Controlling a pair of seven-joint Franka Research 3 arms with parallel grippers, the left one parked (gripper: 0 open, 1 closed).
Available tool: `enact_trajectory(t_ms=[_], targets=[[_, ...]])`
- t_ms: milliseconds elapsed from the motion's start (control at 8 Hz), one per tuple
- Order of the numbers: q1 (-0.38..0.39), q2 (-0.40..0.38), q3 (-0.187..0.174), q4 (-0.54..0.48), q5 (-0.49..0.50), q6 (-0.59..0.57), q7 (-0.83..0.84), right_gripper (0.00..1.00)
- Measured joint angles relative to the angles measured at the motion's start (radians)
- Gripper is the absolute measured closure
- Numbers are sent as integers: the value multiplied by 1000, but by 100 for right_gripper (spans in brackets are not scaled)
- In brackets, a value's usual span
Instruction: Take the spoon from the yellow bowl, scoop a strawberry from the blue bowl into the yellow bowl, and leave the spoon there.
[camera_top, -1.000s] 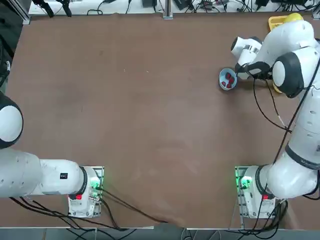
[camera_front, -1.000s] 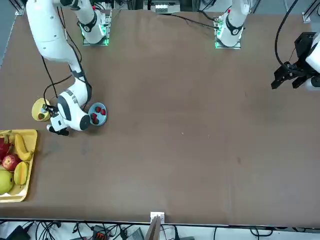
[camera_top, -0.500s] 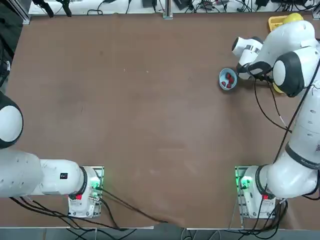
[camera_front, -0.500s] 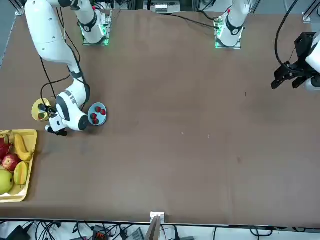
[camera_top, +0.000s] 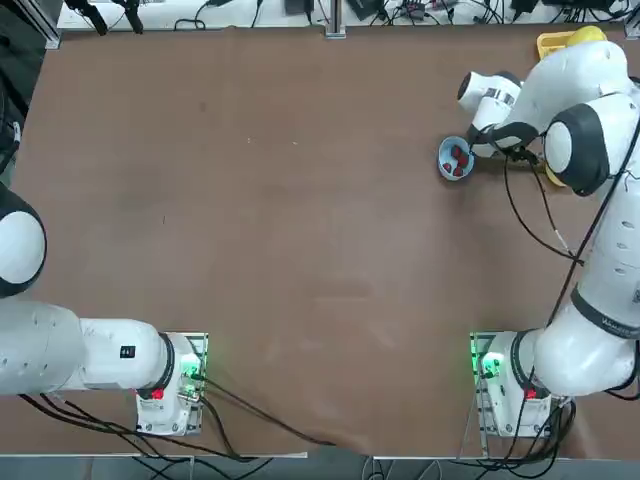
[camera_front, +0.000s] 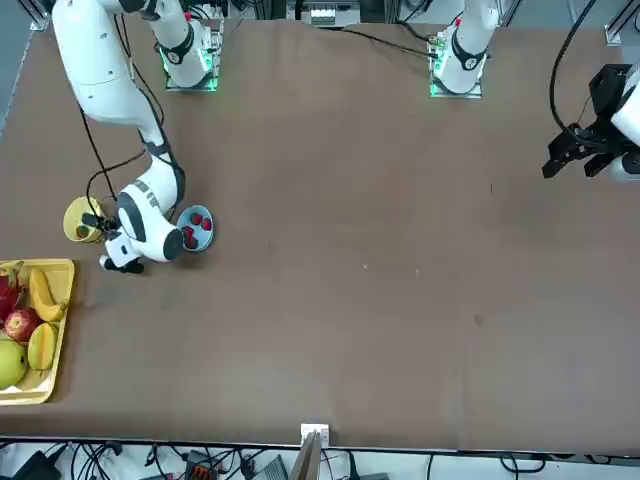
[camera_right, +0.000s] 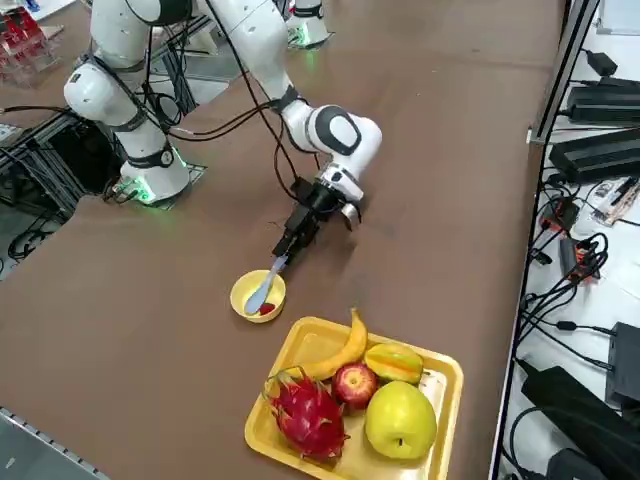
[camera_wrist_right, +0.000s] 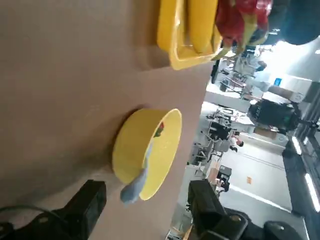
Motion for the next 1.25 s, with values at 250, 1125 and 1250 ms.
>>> enact_trajectory(t_ms=[250, 1125, 1250], targets=[[4, -55, 13, 44, 86, -1, -127, 0], [-27, -359, 12, 184, 493, -88, -539, 0], [-47, -377, 9, 241, 558, -142, -573, 0]])
